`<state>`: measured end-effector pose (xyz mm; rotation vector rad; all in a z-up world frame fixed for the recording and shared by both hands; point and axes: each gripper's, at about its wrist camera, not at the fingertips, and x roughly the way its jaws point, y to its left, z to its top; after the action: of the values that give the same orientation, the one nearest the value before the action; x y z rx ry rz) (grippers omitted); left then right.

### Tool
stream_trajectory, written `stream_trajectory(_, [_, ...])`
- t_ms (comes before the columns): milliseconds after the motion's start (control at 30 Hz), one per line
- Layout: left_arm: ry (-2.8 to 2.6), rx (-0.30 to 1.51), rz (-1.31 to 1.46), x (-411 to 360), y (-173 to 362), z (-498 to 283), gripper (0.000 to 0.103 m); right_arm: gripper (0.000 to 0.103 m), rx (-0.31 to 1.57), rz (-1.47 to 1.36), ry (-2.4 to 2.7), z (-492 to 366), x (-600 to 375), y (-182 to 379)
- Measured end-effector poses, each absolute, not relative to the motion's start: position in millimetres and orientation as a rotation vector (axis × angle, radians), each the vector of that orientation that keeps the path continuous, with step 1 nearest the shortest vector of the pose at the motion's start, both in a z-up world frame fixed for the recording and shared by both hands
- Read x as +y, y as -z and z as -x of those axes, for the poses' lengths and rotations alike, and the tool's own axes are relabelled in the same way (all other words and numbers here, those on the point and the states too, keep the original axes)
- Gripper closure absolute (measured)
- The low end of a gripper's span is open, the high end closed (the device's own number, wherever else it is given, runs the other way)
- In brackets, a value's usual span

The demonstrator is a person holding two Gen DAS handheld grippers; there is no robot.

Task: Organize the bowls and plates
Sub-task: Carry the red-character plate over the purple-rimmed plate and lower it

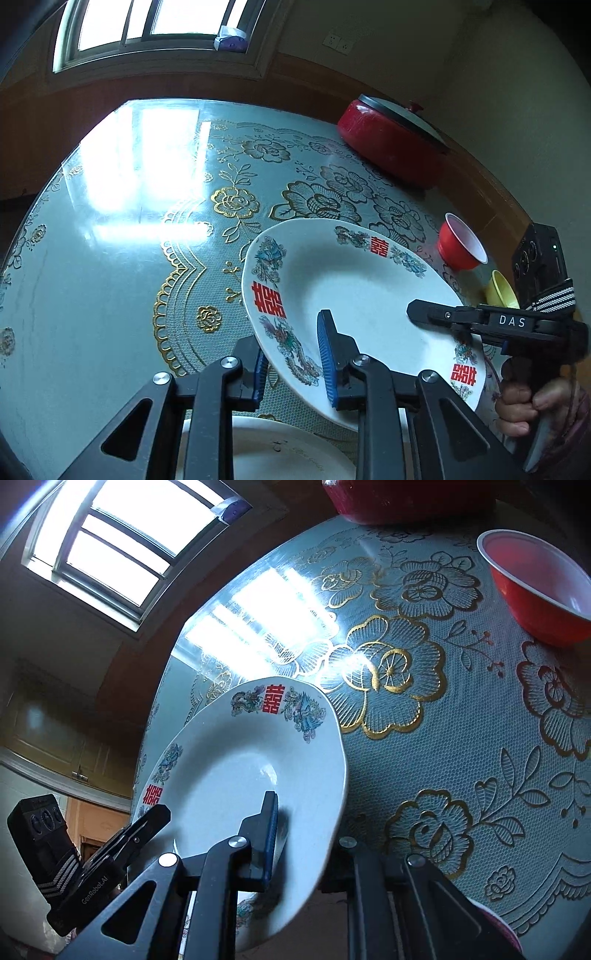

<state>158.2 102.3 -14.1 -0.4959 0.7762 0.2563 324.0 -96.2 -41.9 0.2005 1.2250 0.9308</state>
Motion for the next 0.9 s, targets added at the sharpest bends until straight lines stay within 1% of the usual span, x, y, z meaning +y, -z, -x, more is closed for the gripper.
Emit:
stream_trajectory(400, [-0.249, 0.720, 0.479, 84, -4, -138, 0.076, 0.087, 1.159, -0.185, -0.960, -307, -111, 18])
stream_trajectory(900, [-0.225, 0.673, 0.442, 33, -35, -96, 0.075, 0.086, 1.118, -0.209, -0.987, -270, -172, -3])
